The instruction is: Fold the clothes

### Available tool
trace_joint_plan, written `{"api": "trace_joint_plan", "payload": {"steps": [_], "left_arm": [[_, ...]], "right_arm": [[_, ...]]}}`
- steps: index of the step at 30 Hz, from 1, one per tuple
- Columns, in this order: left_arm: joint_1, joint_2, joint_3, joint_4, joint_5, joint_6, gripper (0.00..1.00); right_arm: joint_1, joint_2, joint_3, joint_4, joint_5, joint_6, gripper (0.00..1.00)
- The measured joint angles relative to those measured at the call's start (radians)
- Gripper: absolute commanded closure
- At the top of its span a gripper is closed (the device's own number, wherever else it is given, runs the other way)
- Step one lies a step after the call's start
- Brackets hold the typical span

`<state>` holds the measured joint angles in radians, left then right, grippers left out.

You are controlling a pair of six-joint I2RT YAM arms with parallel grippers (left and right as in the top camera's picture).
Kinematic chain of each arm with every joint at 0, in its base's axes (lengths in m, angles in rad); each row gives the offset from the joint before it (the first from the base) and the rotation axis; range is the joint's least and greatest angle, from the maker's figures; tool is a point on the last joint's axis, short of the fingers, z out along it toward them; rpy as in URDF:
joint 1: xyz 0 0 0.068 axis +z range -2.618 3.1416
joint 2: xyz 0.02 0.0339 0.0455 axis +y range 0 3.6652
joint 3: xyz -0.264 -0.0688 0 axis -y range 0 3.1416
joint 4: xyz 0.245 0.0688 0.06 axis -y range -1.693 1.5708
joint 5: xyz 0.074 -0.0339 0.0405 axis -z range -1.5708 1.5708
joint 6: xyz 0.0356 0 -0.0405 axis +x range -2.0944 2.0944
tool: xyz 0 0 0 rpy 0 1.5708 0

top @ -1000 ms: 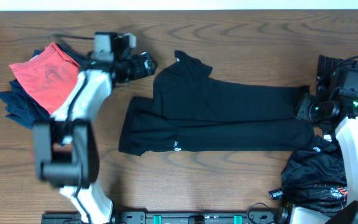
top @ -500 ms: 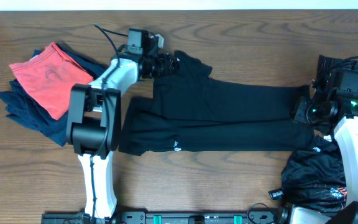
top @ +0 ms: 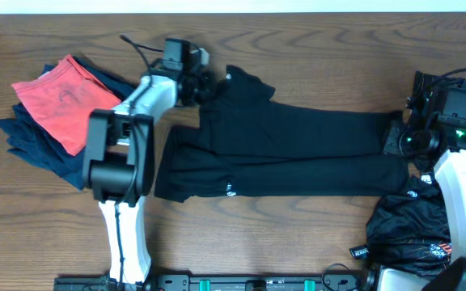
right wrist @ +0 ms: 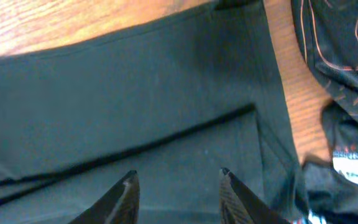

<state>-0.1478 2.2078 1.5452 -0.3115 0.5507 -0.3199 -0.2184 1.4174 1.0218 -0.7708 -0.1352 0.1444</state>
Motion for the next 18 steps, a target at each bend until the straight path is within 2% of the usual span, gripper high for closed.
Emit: {"api": "trace_joint_plan", "payload": {"steps": [7,11,18], "left_arm": [[0.029,-0.129,0.0,-0.087,0.0,-0.014,0.94],[0.024,-0.135,0.0,-0.122,-0.001,-0.017,0.94],[0.024,-0.135,0.0,-0.161,-0.023,-0.018,0.94]], "right_arm": [[0.0,0.212,0.053,0.115,0.017,-0.021,0.5],[0.0,0.368,0.144,0.216,0.04,-0.027,0.46],[0.0,0.522,0.21,0.359,0.072,-0.027,0.42]]}}
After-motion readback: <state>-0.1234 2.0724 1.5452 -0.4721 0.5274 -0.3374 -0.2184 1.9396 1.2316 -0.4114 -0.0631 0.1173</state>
